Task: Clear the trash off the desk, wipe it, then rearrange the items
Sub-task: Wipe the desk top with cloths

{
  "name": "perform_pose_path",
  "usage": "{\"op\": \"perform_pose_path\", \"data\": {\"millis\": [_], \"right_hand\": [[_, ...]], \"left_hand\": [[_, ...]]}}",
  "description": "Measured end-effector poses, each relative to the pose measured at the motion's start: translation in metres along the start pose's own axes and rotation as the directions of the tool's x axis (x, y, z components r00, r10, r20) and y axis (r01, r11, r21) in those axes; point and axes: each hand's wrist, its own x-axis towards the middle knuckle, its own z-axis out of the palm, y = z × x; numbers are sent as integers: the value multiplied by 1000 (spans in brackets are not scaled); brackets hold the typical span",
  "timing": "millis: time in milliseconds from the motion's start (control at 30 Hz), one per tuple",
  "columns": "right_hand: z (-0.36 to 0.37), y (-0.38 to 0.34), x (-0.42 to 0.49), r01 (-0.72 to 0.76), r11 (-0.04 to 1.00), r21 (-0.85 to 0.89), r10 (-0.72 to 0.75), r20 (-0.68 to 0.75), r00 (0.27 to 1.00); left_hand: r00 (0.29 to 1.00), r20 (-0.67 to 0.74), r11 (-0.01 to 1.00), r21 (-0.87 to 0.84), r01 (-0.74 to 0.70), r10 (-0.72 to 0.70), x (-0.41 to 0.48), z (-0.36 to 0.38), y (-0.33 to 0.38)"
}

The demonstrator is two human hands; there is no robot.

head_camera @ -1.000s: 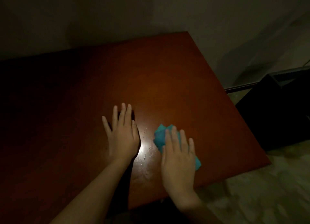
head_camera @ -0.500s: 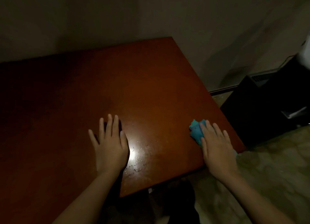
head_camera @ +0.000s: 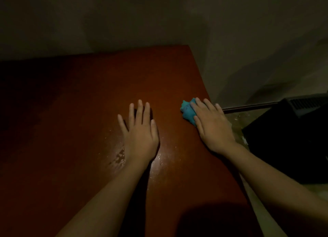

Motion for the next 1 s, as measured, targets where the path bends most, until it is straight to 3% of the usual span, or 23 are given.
{"op": "perform_pose_path", "data": {"millis": [200,533,700,867,1000], "right_hand": [[-2,14,56,96,995,28,-96,-15,995],[10,8,-42,57,997,46,-54,-70,996],[14,-2,-98,14,1000,-12,-15,-47,999],[15,-33,-175,-35,996,85,36,-15,999],[11,-65,-221,-16,991,130,5,88,996]], "left_hand": [[1000,9,1000,-4,23,-23,35,12,30],[1000,-2,1000,5,16,-16,25,6,31],[999,3,999,3,-50,50,-33,1,26],[996,-6,995,-43,-94,94,-112,-8,6],[997,8,997,13,-81,81,-174,-15,-9]]}}
